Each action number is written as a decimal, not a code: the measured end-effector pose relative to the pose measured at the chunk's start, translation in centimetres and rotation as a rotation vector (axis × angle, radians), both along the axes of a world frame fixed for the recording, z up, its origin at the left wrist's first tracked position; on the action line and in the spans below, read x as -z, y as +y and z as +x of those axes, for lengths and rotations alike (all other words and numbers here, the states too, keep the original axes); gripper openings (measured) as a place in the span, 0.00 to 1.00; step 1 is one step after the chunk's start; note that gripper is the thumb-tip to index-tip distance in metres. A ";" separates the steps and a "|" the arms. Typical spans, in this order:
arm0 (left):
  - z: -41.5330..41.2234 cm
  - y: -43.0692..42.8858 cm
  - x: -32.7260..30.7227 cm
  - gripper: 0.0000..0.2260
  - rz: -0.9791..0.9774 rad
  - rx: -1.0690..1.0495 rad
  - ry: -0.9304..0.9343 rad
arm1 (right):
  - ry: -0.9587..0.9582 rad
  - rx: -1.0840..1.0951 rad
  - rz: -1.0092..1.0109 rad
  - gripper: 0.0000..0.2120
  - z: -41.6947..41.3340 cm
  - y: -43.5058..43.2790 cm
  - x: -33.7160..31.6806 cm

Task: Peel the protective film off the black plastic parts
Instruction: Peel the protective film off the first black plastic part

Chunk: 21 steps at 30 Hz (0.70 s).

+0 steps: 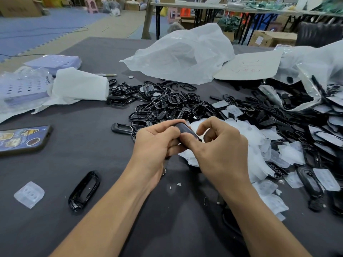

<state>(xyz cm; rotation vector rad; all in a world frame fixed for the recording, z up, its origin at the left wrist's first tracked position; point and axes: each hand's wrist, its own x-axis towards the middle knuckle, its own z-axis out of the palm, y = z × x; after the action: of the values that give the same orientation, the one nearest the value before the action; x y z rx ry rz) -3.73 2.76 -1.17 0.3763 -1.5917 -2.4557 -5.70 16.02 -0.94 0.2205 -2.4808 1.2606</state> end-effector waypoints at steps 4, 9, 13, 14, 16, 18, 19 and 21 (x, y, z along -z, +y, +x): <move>-0.2 -0.1 0.0 0.20 0.044 -0.002 0.021 | -0.083 -0.131 -0.155 0.07 -0.2 0.2 -0.2; 0.4 -1.3 -0.2 0.14 -0.001 0.107 0.054 | -0.189 -0.225 -0.425 0.05 -0.7 0.5 0.0; 0.7 -2.1 -0.4 0.16 -0.173 0.107 0.047 | -0.178 -0.249 -0.468 0.05 -1.0 0.8 -0.1; 0.7 -2.1 -0.4 0.17 -0.214 0.097 0.044 | -0.175 -0.252 -0.470 0.04 -1.0 0.8 0.0; 0.7 -2.1 -0.4 0.17 -0.262 0.074 0.034 | -0.169 -0.255 -0.472 0.03 -1.0 0.8 0.0; 0.7 -1.9 -0.3 0.15 -0.283 0.046 0.024 | -0.168 -0.257 -0.479 0.03 -1.0 0.8 -0.1; 0.6 -1.8 -0.2 0.14 -0.283 0.034 0.019 | -0.171 -0.257 -0.484 0.03 -1.0 0.8 -0.1; 0.5 -1.7 -0.2 0.13 -0.277 0.007 0.011 | -0.184 -0.258 -0.498 0.03 -1.0 0.8 -0.1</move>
<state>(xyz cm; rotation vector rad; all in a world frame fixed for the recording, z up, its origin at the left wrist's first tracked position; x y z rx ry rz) -3.19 1.05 -0.98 0.3111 -1.8968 -2.1939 -6.67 16.83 -0.86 0.3131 -2.2359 2.0383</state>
